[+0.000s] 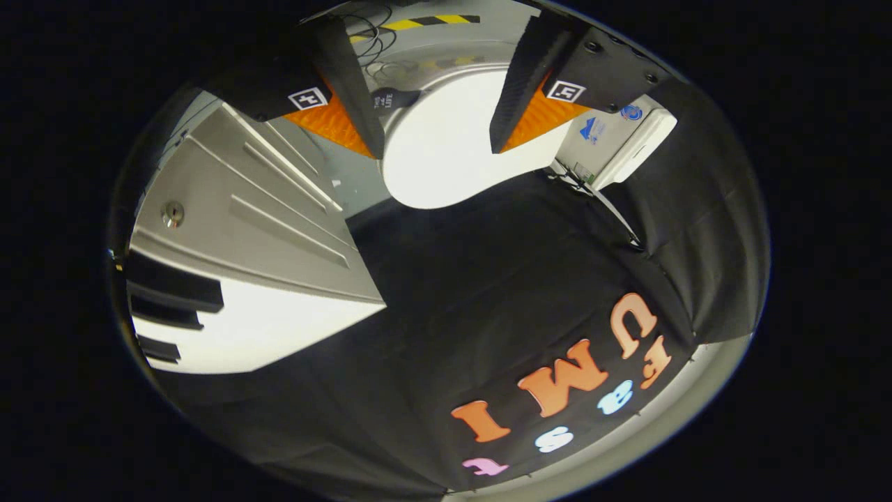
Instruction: Open the toilet lid.
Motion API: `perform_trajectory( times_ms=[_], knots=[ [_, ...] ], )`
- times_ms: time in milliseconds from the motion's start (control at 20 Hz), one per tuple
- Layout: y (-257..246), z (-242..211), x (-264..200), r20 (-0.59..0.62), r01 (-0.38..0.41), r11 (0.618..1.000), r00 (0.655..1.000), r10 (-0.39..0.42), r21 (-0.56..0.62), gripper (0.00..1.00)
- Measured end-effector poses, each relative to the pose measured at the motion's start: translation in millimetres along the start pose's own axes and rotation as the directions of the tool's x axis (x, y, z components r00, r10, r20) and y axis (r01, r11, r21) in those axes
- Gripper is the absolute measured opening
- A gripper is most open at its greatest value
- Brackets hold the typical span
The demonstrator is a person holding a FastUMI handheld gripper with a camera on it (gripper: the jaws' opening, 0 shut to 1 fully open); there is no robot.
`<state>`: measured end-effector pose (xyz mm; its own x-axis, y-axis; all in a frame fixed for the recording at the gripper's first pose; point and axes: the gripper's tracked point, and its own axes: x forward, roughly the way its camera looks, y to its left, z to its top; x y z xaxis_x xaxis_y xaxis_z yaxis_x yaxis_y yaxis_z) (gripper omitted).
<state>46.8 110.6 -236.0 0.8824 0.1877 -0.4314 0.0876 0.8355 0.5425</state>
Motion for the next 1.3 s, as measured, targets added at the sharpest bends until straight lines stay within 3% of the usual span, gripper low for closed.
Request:
perform_trajectory(
  times_ms=[150,300,400,550,650,800,1050,1300],
  knots=[
    [-10.4,-0.1,2.0,-0.021,0.037,0.999,0.999,-0.037,-0.007,0.97],
    [-23.5,0.5,6.2,0.033,0.103,0.995,0.994,-0.104,0.013,0.97],
    [-35.1,-23.1,12.9,0.018,0.13,0.99,0.991,-0.131,0.048,0.97],
    [-45.9,-57.9,32.2,-0.018,0.111,0.993,0.994,-0.111,0.043,0.97],
    [-46.1,-59.3,39.1,0.011,0.108,0.986,0.994,-0.111,0.127,0.98],
    [-43.1,-85.9,47.2,-0.004,0.082,0.98,0.997,-0.083,0.18,0.92],
    [-52.3,-79.4,55.4,0.061,0.049,0.959,0.996,-0.069,0.279,0.67],
    [-59.5,-77.9,74.3,0.127,0.068,0.951,0.986,-0.111,0.301,0.65]
  ],
)
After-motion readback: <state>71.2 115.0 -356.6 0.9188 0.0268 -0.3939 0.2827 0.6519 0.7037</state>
